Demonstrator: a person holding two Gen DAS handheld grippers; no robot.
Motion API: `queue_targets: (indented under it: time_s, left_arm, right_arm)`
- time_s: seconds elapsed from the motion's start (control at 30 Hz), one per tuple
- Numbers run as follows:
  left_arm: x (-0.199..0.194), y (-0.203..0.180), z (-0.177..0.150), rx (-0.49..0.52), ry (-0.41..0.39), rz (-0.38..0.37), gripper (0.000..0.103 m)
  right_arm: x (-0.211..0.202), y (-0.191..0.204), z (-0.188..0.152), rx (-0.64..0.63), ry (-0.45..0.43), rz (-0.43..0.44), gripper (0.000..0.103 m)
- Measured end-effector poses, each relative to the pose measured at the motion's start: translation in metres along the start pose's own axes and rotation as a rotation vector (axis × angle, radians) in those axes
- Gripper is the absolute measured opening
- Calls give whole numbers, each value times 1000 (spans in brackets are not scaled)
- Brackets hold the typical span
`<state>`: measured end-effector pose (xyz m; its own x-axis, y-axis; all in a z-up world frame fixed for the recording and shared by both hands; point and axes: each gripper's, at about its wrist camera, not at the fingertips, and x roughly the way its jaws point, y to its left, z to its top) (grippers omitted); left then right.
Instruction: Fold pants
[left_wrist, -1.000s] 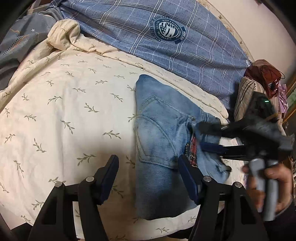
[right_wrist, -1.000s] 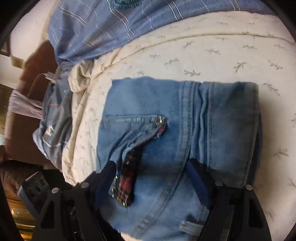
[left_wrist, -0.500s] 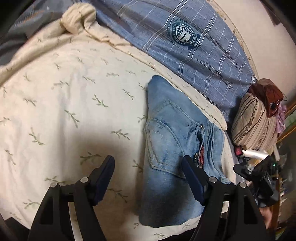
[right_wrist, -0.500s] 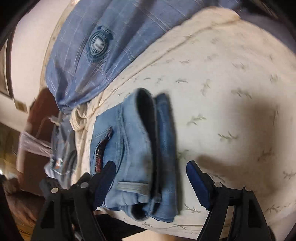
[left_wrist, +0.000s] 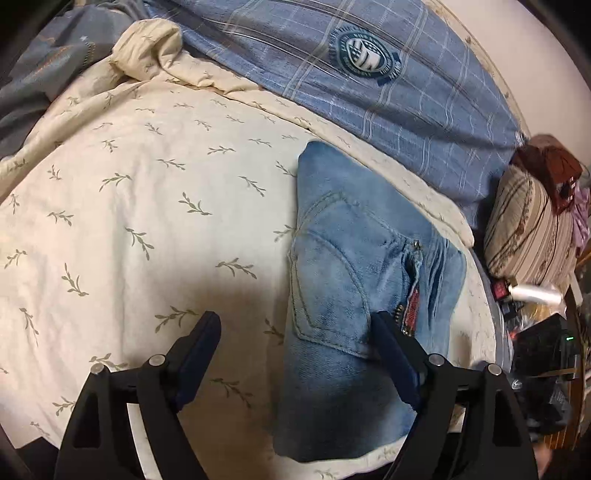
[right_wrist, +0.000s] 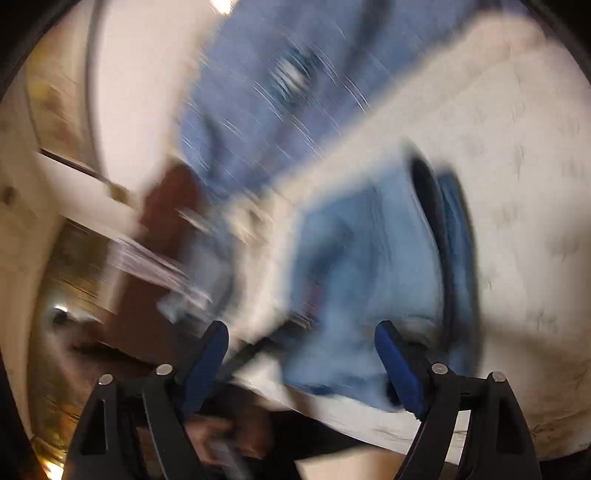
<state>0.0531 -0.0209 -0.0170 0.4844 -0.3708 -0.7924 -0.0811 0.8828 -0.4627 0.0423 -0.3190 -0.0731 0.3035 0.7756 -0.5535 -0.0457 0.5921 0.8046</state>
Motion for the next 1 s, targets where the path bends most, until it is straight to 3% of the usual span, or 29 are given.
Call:
queue_targets:
  time_s: [0.13,0.23,0.43,0.63,0.73,1.0]
  left_arm:
    - [-11,-3,-1,68,-35,67,84]
    - [-12,3,1,50,-26,65,84]
    - [-1,0,14,54,-6,59,84]
    - [14,-2,28,20,30,10,84]
    - [24,2,30,-3,61,-25,84]
    - [30,0,23,32,79,-107,84]
  right_arm:
    - [-39,3,-4,-10,-154,109,84]
    - [-65,-5,-7,-41,-261,70,85]
    - [-47,-51,-8,82,-181,54,85]
    - [-42,-45,21,79,-165,42,85]
    - [-29,-48,36,82,-104,12,85]
    - [-7,-35,28,3,-76,28,86]
